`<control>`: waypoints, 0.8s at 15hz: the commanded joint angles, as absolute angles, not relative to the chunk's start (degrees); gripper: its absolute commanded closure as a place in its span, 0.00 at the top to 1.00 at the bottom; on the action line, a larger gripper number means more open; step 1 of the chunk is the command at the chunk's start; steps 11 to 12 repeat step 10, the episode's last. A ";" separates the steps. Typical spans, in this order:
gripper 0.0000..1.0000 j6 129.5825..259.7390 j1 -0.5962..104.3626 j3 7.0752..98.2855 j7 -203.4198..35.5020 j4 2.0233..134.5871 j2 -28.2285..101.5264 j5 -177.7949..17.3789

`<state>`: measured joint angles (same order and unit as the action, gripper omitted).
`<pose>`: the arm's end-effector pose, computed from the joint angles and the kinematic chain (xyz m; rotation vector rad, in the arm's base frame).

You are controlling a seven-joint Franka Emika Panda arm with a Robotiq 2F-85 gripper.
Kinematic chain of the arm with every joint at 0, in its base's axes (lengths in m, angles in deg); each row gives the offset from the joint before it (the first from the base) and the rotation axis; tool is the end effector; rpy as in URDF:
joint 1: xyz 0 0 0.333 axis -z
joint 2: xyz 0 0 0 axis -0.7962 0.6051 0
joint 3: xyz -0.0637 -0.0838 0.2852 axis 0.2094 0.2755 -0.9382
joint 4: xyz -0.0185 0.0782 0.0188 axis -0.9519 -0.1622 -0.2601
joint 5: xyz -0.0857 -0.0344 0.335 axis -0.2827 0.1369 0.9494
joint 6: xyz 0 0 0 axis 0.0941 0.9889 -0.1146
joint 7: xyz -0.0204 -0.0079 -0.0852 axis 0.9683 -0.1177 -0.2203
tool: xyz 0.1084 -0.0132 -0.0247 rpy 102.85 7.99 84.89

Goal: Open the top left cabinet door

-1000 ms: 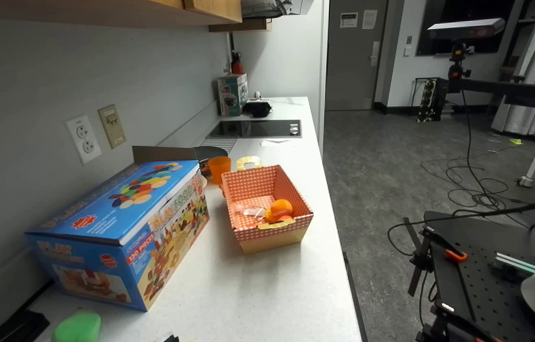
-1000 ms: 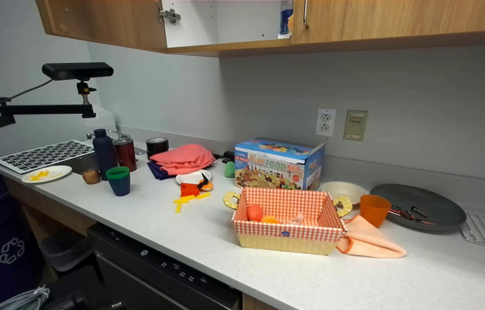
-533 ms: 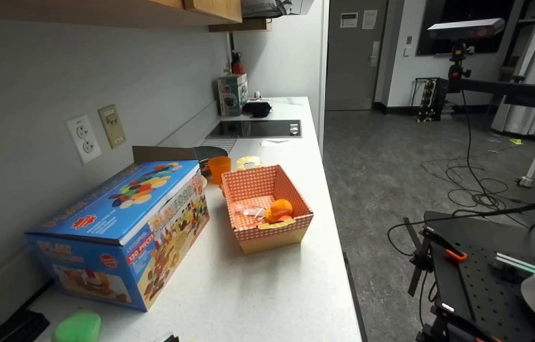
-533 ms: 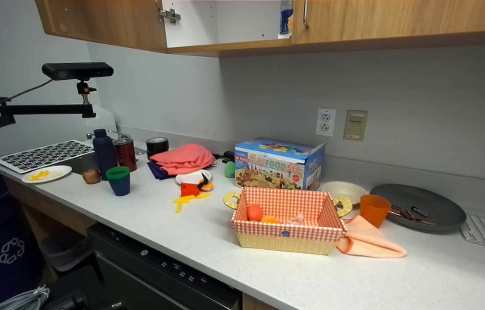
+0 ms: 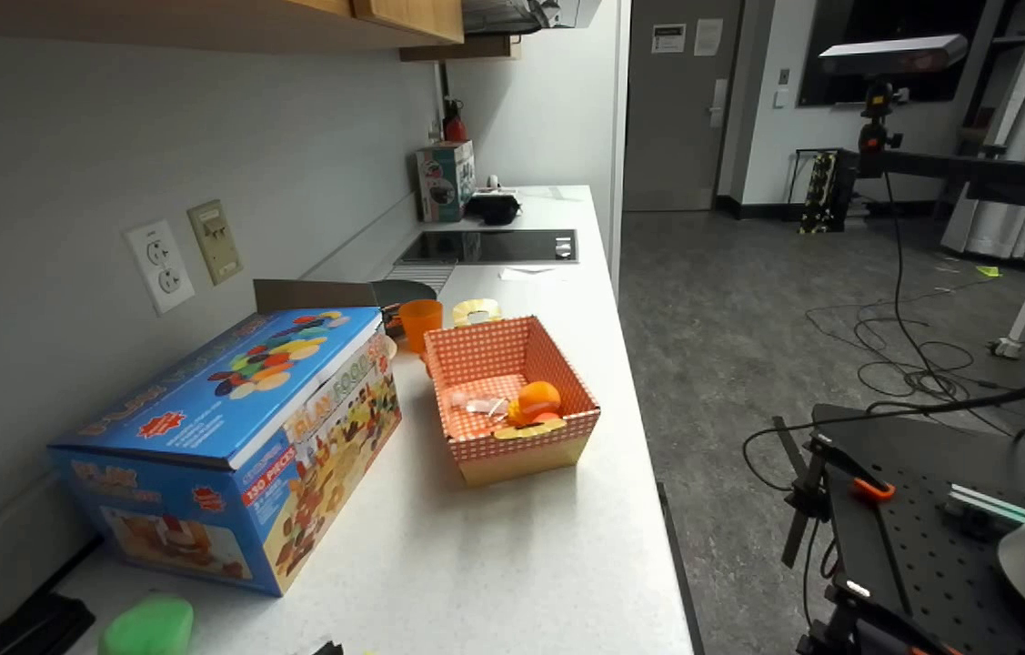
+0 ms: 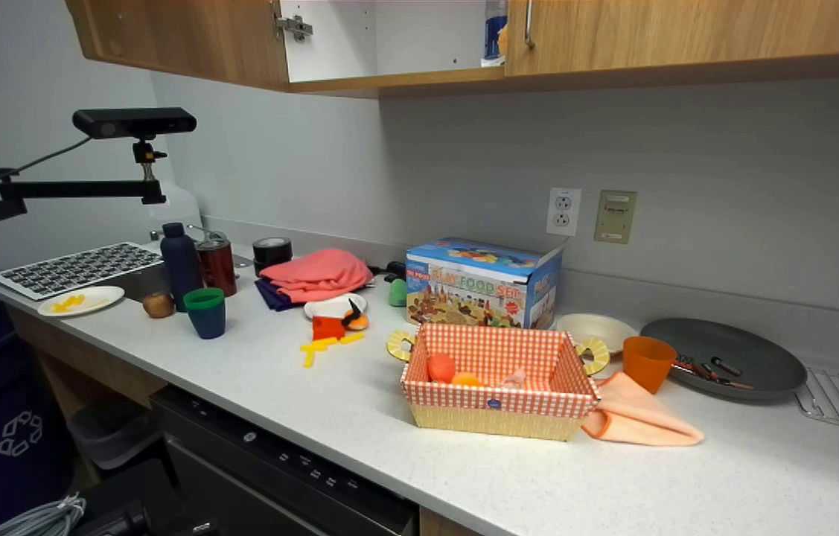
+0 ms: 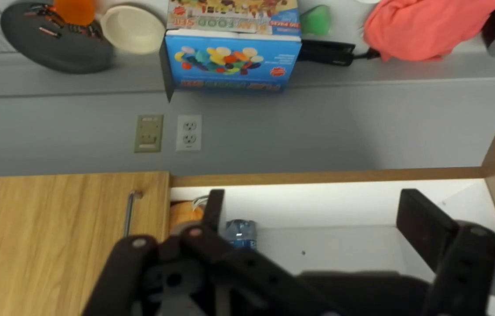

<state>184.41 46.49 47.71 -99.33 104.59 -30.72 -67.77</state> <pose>0.2665 0.0450 0.7276 -2.7432 -0.3862 -1.1976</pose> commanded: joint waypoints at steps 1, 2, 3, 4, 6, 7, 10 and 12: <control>1.00 189.20 48.41 46.25 -96.34 106.04 -30.97 -71.30; 1.00 188.63 48.27 46.22 -95.34 106.09 -30.96 -71.44; 1.00 187.22 48.27 46.16 -94.33 105.92 -30.96 -71.62; 1.00 187.62 46.51 47.34 -96.06 105.83 -30.64 -71.00; 1.00 187.60 46.59 47.17 -95.25 106.07 -30.64 -71.11; 1.00 187.60 46.60 47.13 -95.14 106.09 -30.64 -71.10; 1.00 187.60 46.61 47.13 -95.09 106.09 -30.64 -71.10; 1.00 187.60 46.61 47.13 -95.09 106.09 -30.64 -71.10</control>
